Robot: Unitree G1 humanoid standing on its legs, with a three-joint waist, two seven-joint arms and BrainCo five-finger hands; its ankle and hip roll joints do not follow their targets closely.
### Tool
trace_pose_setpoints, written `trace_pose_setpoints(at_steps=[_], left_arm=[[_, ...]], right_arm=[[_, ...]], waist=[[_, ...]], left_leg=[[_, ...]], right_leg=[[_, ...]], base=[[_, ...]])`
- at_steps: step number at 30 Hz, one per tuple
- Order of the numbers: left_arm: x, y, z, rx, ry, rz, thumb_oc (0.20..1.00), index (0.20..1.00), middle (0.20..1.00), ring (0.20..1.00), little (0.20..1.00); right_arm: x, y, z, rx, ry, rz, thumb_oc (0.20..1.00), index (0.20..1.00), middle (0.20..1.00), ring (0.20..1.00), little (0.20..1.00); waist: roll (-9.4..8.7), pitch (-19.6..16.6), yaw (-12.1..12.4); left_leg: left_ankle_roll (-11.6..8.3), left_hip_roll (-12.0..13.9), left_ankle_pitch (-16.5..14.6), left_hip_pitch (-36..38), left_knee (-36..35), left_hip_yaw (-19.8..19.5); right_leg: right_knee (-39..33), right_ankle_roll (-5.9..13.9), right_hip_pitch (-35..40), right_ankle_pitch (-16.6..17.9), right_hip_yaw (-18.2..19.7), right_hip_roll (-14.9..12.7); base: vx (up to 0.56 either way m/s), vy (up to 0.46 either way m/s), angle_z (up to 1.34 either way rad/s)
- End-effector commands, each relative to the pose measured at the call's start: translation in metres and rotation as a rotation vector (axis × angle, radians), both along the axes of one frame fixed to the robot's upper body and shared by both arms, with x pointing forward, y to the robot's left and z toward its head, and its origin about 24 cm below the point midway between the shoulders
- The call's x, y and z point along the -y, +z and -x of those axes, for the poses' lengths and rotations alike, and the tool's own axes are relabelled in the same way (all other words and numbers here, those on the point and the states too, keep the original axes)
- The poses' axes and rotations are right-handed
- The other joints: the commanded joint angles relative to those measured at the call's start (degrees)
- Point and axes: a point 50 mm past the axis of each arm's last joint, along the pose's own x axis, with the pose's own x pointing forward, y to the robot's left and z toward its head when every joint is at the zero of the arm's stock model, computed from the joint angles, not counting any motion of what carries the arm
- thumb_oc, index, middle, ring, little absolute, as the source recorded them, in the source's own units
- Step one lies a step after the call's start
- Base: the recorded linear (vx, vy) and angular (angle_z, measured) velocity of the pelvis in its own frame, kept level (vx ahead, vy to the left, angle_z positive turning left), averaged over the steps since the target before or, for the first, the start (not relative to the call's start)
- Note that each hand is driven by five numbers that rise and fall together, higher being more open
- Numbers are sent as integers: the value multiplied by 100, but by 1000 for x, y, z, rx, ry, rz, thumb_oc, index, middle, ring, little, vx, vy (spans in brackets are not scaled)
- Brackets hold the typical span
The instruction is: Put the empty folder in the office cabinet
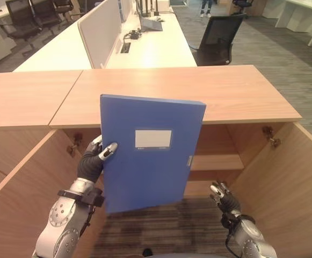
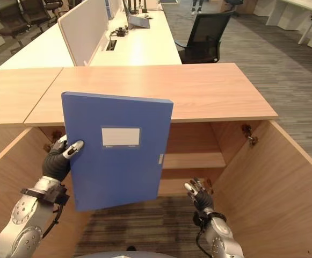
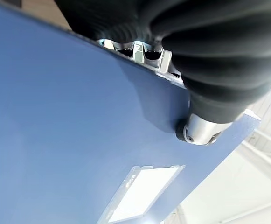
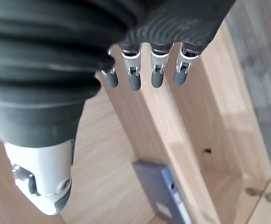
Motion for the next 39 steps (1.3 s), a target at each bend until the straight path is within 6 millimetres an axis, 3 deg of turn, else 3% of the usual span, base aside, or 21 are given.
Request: trace_pose_setpoints(at_steps=[1,2,3,7,8,11,14,17,23,31,39], left_arm=[[0,18,-7,114,-6,35,200,200,200,200,200],[-1,15,-7,101,-2,21,200,200,200,200,200],[-10,5,-4,55,45,-47,200,200,200,200,200],[-18,0,-1,36,87,-108,200,200,200,200,200],[-21,-1,-1,38,110,-146,200,200,200,200,200],[-23,0,-3,50,119,-178,200,200,200,200,200],[-24,-2,-5,55,131,-204,200,200,200,200,200],[-24,-2,-7,63,142,-214,200,200,200,200,200],[-22,5,-13,105,157,-211,200,200,200,200,200],[0,20,-21,195,77,-161,200,200,200,200,200],[21,33,-22,257,-39,-140,200,200,200,200,200]], right_arm=[[3,30,-23,183,-7,-47,1000,1000,1000,1000,1000],[4,36,-24,212,-5,-47,1000,1000,1000,1000,1000],[14,63,-30,347,-18,-24,1000,1000,1000,1000,1000],[23,85,-34,445,-28,27,1000,1000,1000,1000,1000],[26,99,-38,502,1,76,1000,1000,1000,1000,1000],[15,117,-41,585,100,80,1000,1000,1000,1000,1000],[4,123,-43,611,206,87,1000,1000,1000,1000,1000],[-3,123,-43,599,287,127,1000,1000,1000,1000,1000],[-20,99,-41,488,446,163,1000,1000,1000,1000,1000],[-51,71,-42,386,552,149,1000,1000,1000,1000,1000],[-77,66,-47,380,600,96,1000,1000,1000,1000,1000]], waist=[[-199,-133,5],[-198,-134,3],[-197,-135,-11],[-193,-134,-10],[-198,-139,-4],[-213,-141,17],[-230,-149,36],[-240,-152,44],[-252,-146,71],[-257,-144,91],[-254,-127,119]], left_leg=[[-82,122,-910,390,29,-181],[-81,122,-909,387,29,-181],[-73,125,-909,388,29,-166],[-66,126,-917,387,29,-157],[-62,126,-924,386,29,-158],[-61,131,-926,382,29,-152],[-69,142,-916,373,29,-151],[-74,148,-913,368,29,-147],[-80,157,-895,360,29,-162],[-86,163,-872,340,29,-173],[-85,156,-856,323,29,-178]], right_leg=[[32,374,-187,60,-467,-365],[32,374,-188,56,-469,-364],[32,370,-189,50,-466,-364],[32,369,-192,46,-471,-367],[32,367,-195,41,-465,-367],[32,367,-193,38,-464,-373],[32,360,-198,33,-468,-377],[32,357,-198,27,-473,-379],[32,348,-205,24,-487,-376],[32,340,-208,22,-499,-373],[32,347,-213,41,-504,-380]], base=[[0,0,0],[0,0,0],[0,0,0],[0,0,0],[0,0,0],[0,0,0],[0,0,0],[0,0,0],[0,0,0],[0,0,0],[0,0,0]])
